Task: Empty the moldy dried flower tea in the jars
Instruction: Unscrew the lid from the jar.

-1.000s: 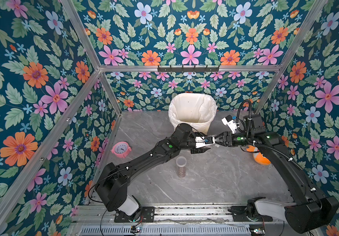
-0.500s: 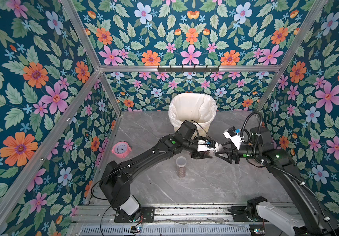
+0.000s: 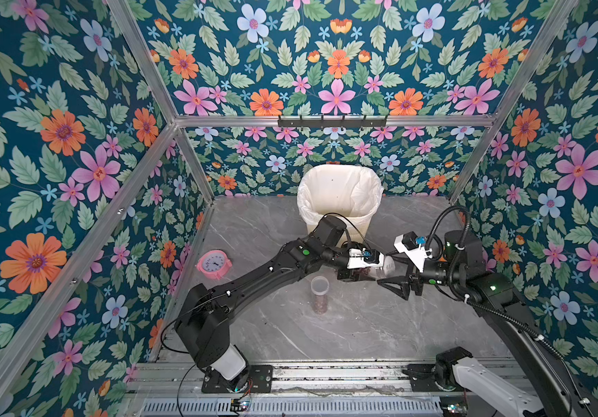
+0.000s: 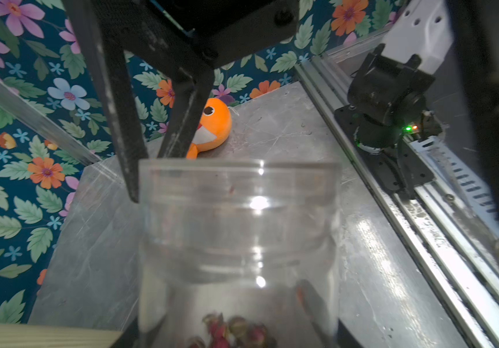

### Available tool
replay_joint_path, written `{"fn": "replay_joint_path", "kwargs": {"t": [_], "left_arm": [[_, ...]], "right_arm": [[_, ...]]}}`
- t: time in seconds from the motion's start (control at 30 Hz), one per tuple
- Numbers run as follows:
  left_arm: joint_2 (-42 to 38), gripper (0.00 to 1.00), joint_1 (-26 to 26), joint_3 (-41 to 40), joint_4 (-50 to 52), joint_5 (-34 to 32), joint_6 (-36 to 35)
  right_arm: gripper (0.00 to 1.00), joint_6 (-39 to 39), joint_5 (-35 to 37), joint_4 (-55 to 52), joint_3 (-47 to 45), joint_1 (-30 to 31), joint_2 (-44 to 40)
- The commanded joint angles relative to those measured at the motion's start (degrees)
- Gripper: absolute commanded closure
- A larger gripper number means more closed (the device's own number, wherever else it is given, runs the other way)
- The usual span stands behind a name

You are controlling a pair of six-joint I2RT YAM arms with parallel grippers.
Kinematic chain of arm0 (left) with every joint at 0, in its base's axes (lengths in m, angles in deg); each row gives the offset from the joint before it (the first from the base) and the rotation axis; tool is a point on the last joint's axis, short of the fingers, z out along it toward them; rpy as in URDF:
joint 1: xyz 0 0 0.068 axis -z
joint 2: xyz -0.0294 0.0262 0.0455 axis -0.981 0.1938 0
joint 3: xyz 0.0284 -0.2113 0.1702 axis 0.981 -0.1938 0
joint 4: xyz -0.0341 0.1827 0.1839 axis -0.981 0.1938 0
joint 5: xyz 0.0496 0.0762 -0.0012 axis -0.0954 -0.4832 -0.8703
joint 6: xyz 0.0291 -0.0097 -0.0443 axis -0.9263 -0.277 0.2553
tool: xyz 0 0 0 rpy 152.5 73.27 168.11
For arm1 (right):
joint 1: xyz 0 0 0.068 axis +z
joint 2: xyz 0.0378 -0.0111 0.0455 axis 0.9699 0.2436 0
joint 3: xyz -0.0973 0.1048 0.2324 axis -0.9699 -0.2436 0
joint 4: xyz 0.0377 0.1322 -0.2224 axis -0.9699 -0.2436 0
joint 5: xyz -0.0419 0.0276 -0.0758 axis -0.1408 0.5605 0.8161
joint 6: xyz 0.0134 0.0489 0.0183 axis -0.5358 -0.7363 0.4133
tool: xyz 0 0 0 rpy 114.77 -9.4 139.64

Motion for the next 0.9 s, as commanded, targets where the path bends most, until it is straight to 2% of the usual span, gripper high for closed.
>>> {"fn": "replay_joint_path", "kwargs": {"t": [0.0, 0.2, 0.4, 0.47, 0.57, 0.73, 0.87], "left_arm": [[-0.42, 0.54, -0.43, -0.59, -6.54, -7.67, 2.68], [-1.70, 0.54, -0.32, -3.13, -11.09, -11.65, 3.92], [-2.04, 0.54, -0.34, -3.64, -11.85, -13.17, 4.17], [-1.87, 0.54, -0.30, -3.06, -10.70, -12.23, 3.81], [-1.73, 0.54, -0.34, -2.06, -8.47, -9.46, 3.10], [-0.75, 0.53, -0.34, 1.34, -1.11, -1.49, 1.77], [1.26, 0.53, -0.30, 5.58, 5.72, 3.91, 1.54]], "right_arm": [[0.08, -14.16, -0.78, -2.28, 2.00, -1.58, 3.07], [0.20, -27.31, -0.23, -0.70, 4.99, -2.30, 9.15], [0.33, -29.18, -2.01, -1.41, 6.58, -2.28, 11.94], [0.35, -27.08, -2.61, -1.83, 6.50, -2.25, 11.33], [0.43, -18.97, -4.99, -4.46, 6.50, -2.22, 9.96], [0.46, -4.79, -4.63, -7.80, 4.63, -2.13, 4.86], [0.48, 3.44, -2.53, -8.57, 1.83, -1.71, 2.24]]}}
